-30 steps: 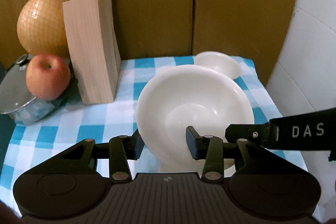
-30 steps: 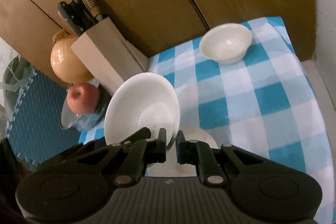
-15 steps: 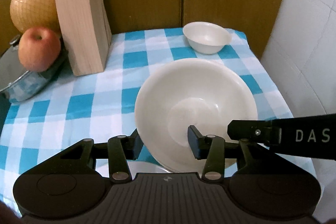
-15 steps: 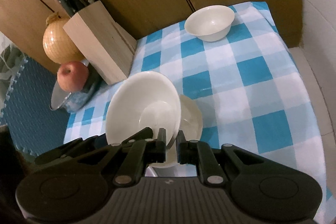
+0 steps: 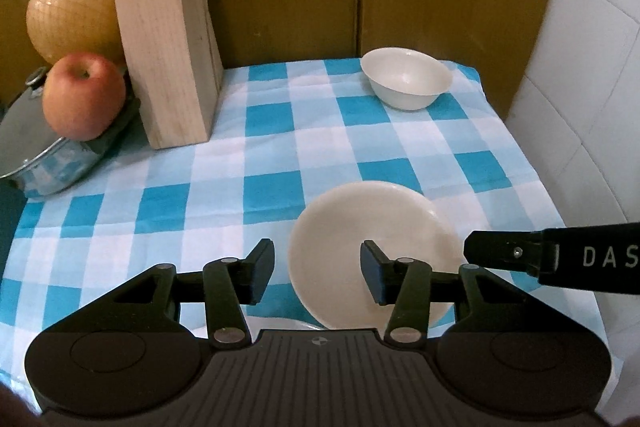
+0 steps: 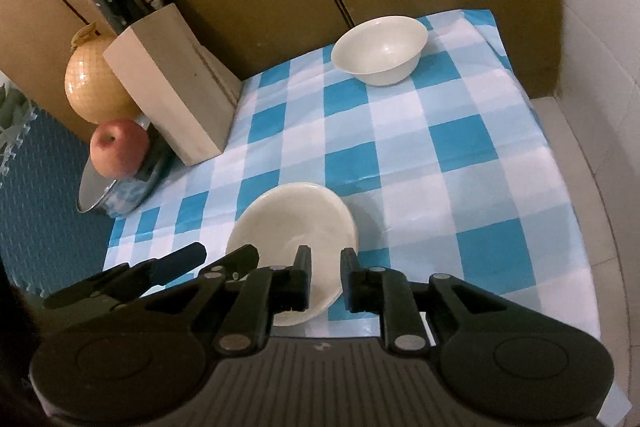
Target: Organize plates and bowls
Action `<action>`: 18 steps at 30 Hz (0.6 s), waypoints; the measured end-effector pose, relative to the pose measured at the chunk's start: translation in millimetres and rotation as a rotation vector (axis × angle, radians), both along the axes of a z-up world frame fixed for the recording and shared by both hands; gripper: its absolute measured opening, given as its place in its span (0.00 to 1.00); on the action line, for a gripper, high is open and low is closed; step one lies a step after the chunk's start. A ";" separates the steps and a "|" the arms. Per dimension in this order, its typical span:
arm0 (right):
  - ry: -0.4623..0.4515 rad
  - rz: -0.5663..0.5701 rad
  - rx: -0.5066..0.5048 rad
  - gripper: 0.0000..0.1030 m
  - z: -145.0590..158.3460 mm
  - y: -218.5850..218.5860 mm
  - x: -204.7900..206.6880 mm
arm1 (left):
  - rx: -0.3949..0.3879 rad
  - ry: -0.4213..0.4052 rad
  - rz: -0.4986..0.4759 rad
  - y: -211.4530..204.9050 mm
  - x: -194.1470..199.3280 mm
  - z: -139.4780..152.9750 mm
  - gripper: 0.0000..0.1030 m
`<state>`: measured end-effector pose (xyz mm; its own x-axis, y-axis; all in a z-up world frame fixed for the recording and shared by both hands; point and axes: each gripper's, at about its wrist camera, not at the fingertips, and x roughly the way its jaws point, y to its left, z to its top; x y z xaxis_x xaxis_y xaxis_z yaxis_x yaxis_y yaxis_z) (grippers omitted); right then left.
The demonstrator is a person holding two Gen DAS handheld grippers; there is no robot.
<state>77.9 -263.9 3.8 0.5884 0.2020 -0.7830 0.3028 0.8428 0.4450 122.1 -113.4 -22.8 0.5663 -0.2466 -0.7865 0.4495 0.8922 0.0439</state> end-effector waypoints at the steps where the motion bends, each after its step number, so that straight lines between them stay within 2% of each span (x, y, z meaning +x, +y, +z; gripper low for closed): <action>1: -0.008 -0.005 -0.008 0.13 1.3 -0.2 -0.2 | -0.002 -0.004 0.000 0.1 0.0 1.1 0.55; 14: -0.029 -0.064 -0.006 0.13 2.3 -17.9 8.5 | 0.039 -0.112 -0.011 -7.4 -0.9 10.2 0.60; 18: -0.038 -0.072 -0.036 0.13 2.5 -21.8 11.1 | 0.046 -0.140 -0.007 -10.8 1.7 12.4 0.63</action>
<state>89.0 -285.8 6.3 0.6300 0.1298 -0.7657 0.3469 0.8351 0.4270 123.9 -124.2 -10.4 0.6697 -0.2168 -0.7103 0.4424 0.8847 0.1471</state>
